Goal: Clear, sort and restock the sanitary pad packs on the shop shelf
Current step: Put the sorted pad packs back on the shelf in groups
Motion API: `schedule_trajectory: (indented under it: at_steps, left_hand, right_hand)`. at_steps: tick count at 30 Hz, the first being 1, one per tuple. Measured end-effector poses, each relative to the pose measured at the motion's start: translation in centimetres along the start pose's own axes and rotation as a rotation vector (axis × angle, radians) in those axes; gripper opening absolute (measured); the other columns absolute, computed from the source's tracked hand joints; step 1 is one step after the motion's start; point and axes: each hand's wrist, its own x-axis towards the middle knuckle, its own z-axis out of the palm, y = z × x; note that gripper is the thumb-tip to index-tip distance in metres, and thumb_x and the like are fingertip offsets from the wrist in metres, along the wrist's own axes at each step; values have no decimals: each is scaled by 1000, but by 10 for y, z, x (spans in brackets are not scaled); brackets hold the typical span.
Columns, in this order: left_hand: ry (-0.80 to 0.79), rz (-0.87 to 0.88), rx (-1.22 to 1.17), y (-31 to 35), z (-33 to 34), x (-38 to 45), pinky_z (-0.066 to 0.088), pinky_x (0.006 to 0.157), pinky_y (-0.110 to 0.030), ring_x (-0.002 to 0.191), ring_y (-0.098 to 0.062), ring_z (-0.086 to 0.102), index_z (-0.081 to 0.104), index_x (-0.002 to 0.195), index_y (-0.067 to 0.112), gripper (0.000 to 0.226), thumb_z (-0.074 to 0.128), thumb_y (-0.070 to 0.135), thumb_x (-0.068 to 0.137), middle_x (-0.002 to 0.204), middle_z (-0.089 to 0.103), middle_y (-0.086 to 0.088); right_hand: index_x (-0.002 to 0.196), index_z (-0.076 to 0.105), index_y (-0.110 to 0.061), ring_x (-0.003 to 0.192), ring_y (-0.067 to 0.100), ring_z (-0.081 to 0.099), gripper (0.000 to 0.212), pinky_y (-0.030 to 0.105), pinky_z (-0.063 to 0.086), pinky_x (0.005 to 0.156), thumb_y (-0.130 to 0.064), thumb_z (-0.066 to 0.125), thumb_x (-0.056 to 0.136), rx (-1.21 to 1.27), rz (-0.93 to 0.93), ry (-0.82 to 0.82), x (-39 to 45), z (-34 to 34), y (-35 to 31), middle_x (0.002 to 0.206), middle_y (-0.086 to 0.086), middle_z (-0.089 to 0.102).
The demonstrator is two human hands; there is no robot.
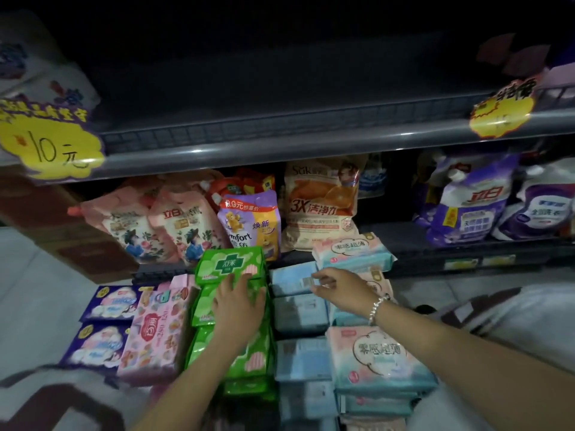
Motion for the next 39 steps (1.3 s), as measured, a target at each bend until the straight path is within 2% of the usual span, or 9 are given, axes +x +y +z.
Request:
schedule_trajectory:
  at_steps: [4,7,12,16,18,25,29,34,39]
  left_hand:
    - [-79,-214,59,-34,-11,8,18,114,-50,142,-38,16,34,144,17,57,44,48,97,156,15,-17]
    - [-83,-229,84,-51,-10,11,17,115,-50,142,-40,14,34,142,16,56,43,49,97,156,13,-18]
    - [-34,-258,77,-64,-14,17,27,110,-47,134,-40,28,27,144,9,66,46,49,96,145,32,-24]
    - [-99,-316,-47,-77,-16,32,31,110,-51,133,-38,35,34,143,13,65,50,50,93,141,46,-16]
    - [-120,-315,-120,-76,-16,34,36,107,-52,129,-37,42,39,137,12,62,55,49,91,134,54,-10]
    - [-81,-324,-243,-67,-21,31,40,105,-50,127,-34,44,37,143,14,69,63,46,88,131,55,-9]
    - [-28,-311,-310,-65,-28,31,41,103,-47,126,-34,44,39,144,13,70,65,44,87,131,57,-9]
    - [47,-274,-500,-60,-38,28,49,97,-50,116,-31,56,46,140,12,80,72,51,75,131,57,-10]
    - [92,-238,-727,-51,-54,20,54,91,-47,107,-25,64,56,133,22,100,69,72,47,128,60,-1]
  right_hand:
    - [132,56,-19,119,10,56,43,22,42,100,-35,62,93,-22,-30,-105,10,32,-11,131,-2,60]
    - [138,50,-19,124,12,53,48,27,39,107,-35,60,94,23,-9,-220,16,49,-20,136,1,56]
    - [150,30,-14,137,15,39,56,31,32,113,-30,50,99,223,49,-396,19,65,-38,150,0,39]
    - [142,33,-27,118,7,44,42,21,36,101,-24,44,102,409,78,-474,12,66,-49,132,-10,46]
    - [144,31,-22,115,6,43,44,22,36,99,-20,43,102,518,113,-484,12,69,-50,124,-11,48]
    - [118,50,-31,115,11,53,24,29,36,107,-15,46,101,727,171,-456,20,79,-48,116,-9,61]
    - [118,56,-25,111,11,58,21,34,40,108,-17,52,99,746,160,-420,22,78,-49,113,-8,65]
    - [115,67,-13,102,19,66,23,37,54,92,-17,63,93,645,109,-215,17,69,-60,110,2,71]
    - [108,72,-13,73,7,66,23,14,50,58,-14,71,85,646,45,-53,7,60,-69,93,2,73]
